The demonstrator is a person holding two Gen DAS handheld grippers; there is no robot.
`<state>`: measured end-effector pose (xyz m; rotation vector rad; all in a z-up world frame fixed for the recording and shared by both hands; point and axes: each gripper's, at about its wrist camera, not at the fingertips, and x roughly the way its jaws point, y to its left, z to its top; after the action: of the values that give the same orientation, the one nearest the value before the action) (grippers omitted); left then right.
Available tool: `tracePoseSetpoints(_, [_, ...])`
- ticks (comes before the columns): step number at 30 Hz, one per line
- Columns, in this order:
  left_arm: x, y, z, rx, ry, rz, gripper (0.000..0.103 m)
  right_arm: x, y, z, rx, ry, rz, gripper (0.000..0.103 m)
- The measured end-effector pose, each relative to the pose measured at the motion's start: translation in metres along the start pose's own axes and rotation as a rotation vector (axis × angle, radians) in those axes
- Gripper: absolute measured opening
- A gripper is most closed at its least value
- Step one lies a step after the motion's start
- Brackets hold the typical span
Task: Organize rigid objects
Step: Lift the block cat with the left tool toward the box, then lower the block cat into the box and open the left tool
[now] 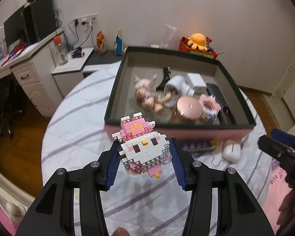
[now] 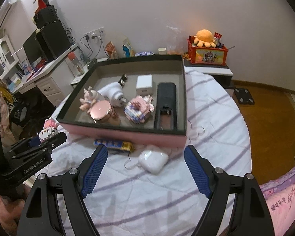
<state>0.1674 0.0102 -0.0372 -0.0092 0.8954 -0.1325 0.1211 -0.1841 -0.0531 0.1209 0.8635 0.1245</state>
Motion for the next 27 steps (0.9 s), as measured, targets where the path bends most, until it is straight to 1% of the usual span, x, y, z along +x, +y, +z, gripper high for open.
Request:
tracePoseSetpoints(4, [0.002, -0.003, 0.031, 0.025, -0.028, -0.005, 0.049, 0.008, 0.005, 0.023, -0.021, -0.018, 0.008, 0.082])
tracePoseSetpoints(9, [0.025, -0.003, 0.077, 0.043, -0.039, -0.018, 0.049, 0.032, 0.009, 0.06, -0.043, -0.031, 0.018, 0.082])
tracePoseSetpoints(14, [0.071, 0.0, 0.118, 0.055, -0.012, -0.02, 0.049, 0.067, 0.012, 0.094, -0.068, -0.022, 0.025, 0.082])
tracePoseSetpoints(18, [0.11, 0.002, 0.148, 0.059, 0.018, -0.011, 0.049, 0.096, 0.008, 0.118, -0.071, 0.001, 0.026, 0.082])
tracePoseSetpoints(22, [0.136, 0.001, 0.162, 0.062, 0.043, -0.003, 0.05, 0.119, 0.001, 0.134, -0.073, 0.026, 0.006, 0.082])
tracePoseSetpoints(27, [0.163, -0.002, 0.163, 0.066, 0.098, 0.011, 0.05, 0.142, -0.004, 0.141, -0.079, 0.062, -0.009, 0.082])
